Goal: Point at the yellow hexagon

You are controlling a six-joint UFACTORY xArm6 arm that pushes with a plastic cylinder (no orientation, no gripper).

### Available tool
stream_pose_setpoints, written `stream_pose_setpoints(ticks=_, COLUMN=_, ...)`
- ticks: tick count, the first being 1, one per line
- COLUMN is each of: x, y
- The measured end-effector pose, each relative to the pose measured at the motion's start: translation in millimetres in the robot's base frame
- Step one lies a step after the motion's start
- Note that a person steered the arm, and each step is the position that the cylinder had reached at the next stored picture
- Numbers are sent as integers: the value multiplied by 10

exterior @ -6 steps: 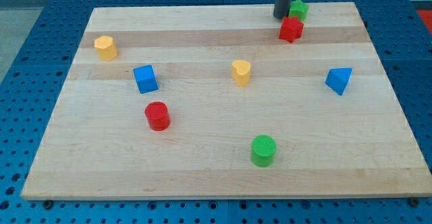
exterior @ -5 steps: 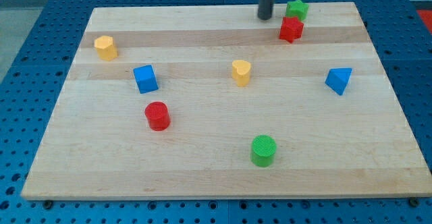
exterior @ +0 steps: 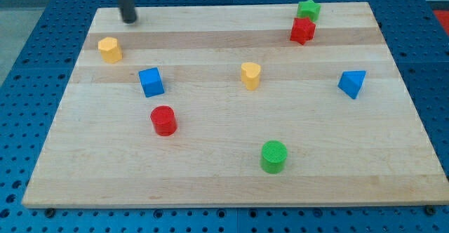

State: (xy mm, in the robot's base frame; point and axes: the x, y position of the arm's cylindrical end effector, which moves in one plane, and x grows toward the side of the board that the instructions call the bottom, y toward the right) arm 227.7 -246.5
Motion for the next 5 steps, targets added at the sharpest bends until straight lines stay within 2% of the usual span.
stream_pose_setpoints(ticks=1, x=187, y=-563)
stream_pose_setpoints(ticks=3, x=488, y=-582)
stream_pose_setpoints(ticks=4, x=1021, y=-582)
stream_pose_setpoints(ticks=5, x=1034, y=-582)
